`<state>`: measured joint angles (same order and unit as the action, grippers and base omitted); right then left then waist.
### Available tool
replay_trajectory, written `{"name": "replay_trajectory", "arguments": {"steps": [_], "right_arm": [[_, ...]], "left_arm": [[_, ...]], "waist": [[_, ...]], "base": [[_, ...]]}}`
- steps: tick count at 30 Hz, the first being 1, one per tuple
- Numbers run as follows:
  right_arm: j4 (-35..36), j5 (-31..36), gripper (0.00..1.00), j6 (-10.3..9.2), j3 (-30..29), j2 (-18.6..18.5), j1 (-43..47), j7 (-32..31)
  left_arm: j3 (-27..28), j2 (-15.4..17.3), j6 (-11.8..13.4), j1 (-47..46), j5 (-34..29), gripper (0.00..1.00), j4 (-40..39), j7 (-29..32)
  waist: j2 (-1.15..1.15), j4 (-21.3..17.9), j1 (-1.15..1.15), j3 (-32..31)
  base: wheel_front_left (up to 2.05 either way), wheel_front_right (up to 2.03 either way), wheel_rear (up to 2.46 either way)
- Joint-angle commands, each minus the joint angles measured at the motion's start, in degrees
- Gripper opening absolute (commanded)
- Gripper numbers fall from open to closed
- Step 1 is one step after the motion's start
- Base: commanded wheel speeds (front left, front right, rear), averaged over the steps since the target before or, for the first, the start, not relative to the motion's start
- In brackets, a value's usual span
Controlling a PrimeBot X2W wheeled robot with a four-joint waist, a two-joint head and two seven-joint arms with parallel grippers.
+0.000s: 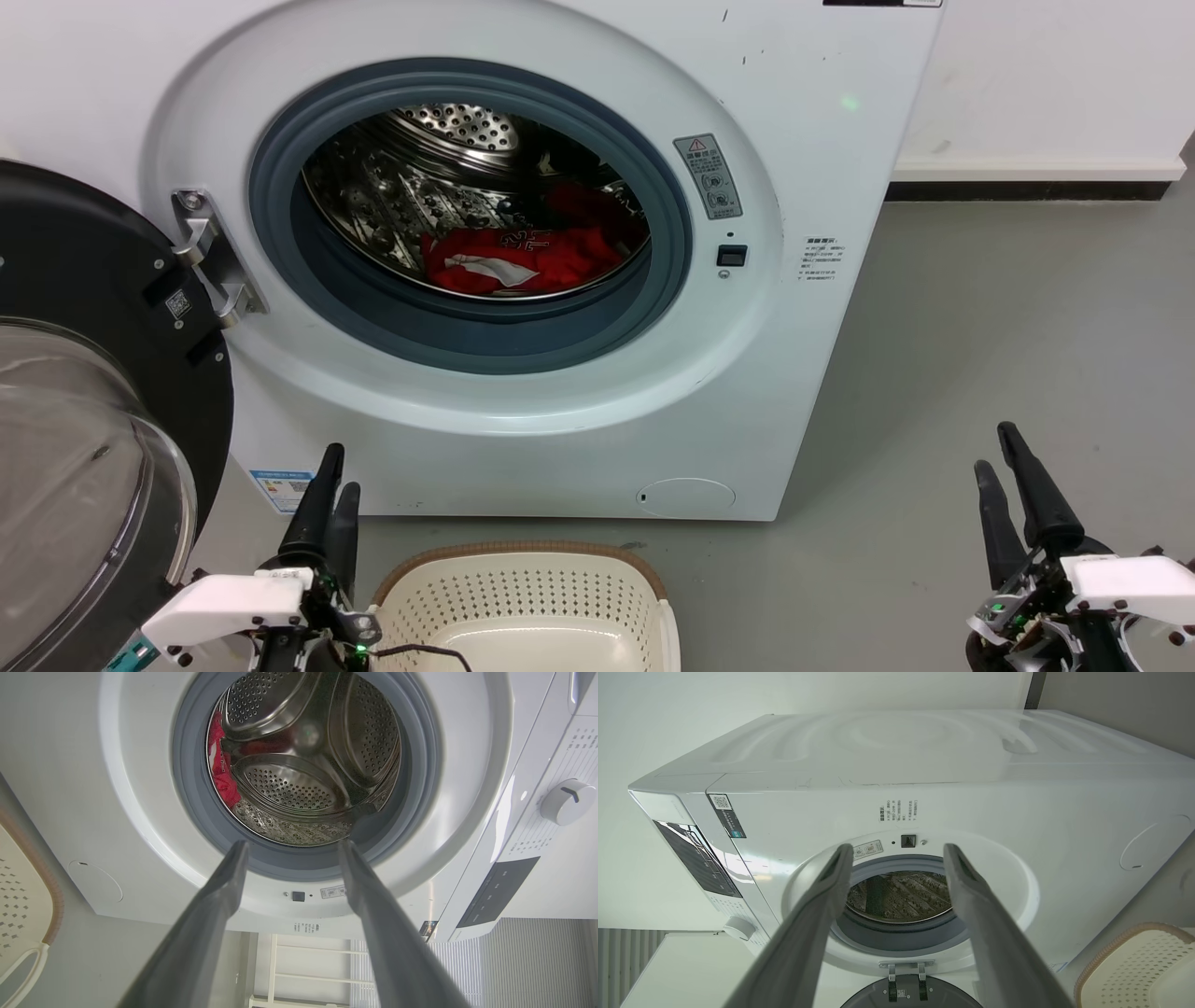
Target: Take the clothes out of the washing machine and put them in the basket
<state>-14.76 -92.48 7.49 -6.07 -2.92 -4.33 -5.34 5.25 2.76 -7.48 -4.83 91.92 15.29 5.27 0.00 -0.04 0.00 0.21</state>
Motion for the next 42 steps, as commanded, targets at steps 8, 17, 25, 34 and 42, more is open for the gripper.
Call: {"name": "replay_trajectory", "arguments": {"steps": [8,17,25,34,42], "right_arm": [[2.71,4.99,1.0,0.01,0.35,-0.04,-0.4,2.78],[5.46,16.73,1.0,0.01,0.25,-0.04,0.15,5.05],[7.4,28.79,1.0,0.01,0.91,-0.04,0.84,6.88],[7.81,43.08,1.0,0.01,1.87,-0.04,1.66,9.18],[7.44,51.36,1.0,0.01,2.25,-0.04,2.1,10.51]], "left_arm": [[-2.32,0.12,-0.01,-2.41,-3.87,1.0,-1.71,-2.67],[-3.32,0.13,-0.01,-3.45,-14.3,1.0,-4.23,-4.93],[-4.02,0.14,-0.01,-3.84,-23.95,1.0,-5.47,-6.78],[-5.77,0.14,0.01,-4.55,-36.89,1.0,-4.87,-9.07],[-6.85,0.15,0.39,-4.87,-43.46,1.0,-4.04,-10.37]], "waist": [[0.0,-0.12,0.0,0.02],[0.0,-0.23,0.0,0.06],[0.0,-0.41,0.0,0.03],[0.0,-0.56,0.0,-0.18],[0.0,-0.65,0.0,-0.34]], "base": [[0.0,0.0,0.0],[0.0,0.0,0.0],[0.0,0.0,0.0],[0.0,0.0,0.0],[0.0,0.0,0.0]]}}
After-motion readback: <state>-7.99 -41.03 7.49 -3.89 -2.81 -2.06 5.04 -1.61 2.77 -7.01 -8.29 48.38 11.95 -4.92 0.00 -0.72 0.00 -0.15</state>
